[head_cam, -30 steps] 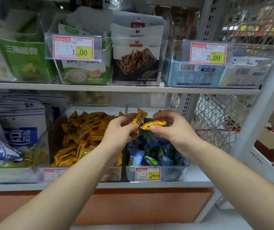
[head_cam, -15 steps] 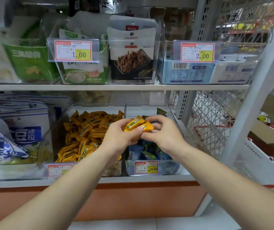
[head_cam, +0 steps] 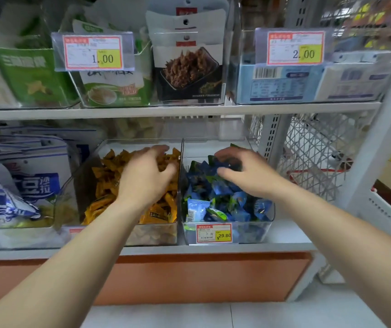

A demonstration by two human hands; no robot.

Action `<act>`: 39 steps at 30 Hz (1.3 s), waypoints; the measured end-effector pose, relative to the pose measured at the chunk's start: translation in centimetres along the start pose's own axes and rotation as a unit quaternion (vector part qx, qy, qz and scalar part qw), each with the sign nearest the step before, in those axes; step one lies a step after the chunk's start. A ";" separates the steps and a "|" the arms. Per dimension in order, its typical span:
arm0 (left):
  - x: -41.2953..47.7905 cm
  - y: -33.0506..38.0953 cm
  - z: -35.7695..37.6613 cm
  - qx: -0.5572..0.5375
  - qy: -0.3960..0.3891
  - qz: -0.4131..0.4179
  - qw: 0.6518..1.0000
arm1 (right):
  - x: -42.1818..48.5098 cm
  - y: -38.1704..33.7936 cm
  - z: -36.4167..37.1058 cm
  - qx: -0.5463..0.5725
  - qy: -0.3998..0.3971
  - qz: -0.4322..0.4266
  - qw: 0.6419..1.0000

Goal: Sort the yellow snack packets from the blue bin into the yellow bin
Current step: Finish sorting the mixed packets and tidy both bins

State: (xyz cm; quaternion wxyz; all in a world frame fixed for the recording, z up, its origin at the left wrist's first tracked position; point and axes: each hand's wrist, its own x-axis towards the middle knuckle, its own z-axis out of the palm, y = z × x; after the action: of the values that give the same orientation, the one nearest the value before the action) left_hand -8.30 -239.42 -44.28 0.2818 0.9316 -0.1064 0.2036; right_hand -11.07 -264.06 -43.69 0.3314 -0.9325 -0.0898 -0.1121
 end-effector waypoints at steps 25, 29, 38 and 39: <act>-1.5 -2.3 2.9 -0.004 -0.127 0.068 0.990 | 9.7 2.0 5.5 -0.405 -0.285 -0.046 0.868; -1.5 -2.3 2.9 -0.005 -0.131 0.063 0.989 | 10.3 3.3 3.9 -0.473 -0.197 -0.020 0.858; -1.4 -2.2 3.0 -0.015 -0.118 0.071 0.990 | 9.4 0.3 7.5 -0.152 -0.231 -0.051 0.960; -1.4 -2.2 3.0 -0.012 -0.119 0.070 0.990 | 9.4 0.5 8.0 -0.176 -0.268 -0.042 0.946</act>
State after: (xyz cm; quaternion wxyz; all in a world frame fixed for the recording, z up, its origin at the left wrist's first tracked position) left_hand -7.95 -239.19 -48.21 0.2637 0.9359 -0.2066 0.1087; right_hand -0.70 -258.48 -47.48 0.1207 -0.9670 -0.1931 0.1141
